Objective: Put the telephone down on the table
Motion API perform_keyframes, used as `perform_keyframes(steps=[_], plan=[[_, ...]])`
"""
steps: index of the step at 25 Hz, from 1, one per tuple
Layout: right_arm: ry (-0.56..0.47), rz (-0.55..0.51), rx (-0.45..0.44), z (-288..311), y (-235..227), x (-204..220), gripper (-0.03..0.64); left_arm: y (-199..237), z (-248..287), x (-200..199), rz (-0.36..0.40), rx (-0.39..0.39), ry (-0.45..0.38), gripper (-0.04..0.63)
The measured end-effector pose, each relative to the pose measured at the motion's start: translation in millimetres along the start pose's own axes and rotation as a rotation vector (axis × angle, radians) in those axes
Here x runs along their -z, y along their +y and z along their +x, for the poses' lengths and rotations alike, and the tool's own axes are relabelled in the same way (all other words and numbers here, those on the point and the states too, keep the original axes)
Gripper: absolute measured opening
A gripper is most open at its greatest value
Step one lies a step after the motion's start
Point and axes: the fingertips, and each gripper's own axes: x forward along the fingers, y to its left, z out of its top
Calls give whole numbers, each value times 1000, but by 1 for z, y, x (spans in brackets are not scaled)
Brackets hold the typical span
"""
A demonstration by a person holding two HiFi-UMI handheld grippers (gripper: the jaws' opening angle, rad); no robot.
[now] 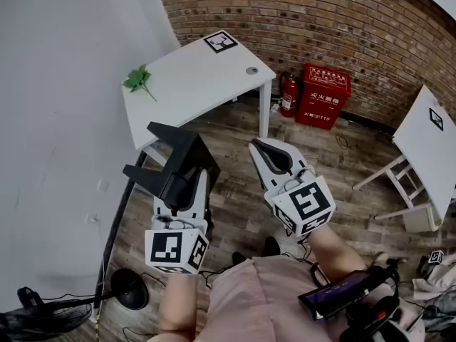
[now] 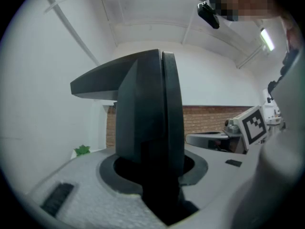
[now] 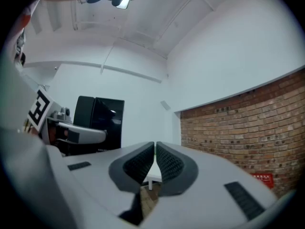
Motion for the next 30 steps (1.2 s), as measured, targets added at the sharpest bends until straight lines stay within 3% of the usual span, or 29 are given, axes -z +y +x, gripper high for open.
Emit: perform_keyframes(steps=[4, 7, 9, 14, 17, 21, 30], plan=[[-46, 61, -152, 2, -2, -23, 85, -18, 9, -10, -53, 188, 13, 166], [-75, 171, -364, 0, 11, -41, 205, -30, 12, -15, -48, 297, 24, 166], [-91, 232, -494, -2, 20, -49, 244, -39, 11, -15, -32, 368, 35, 166], [-92, 221, -759, -14, 45, -62, 302, -81, 8, -11, 37, 587, 76, 166], [-92, 224, -878, -23, 54, -65, 297, -103, 10, -8, 61, 665, 85, 166], [-100, 213, -941, -31, 52, -64, 213, -110, 17, -6, 27, 688, 82, 166], [-66, 230, -953, -31, 21, -52, 196, -125, 45, 4, 2, 689, 102, 166]])
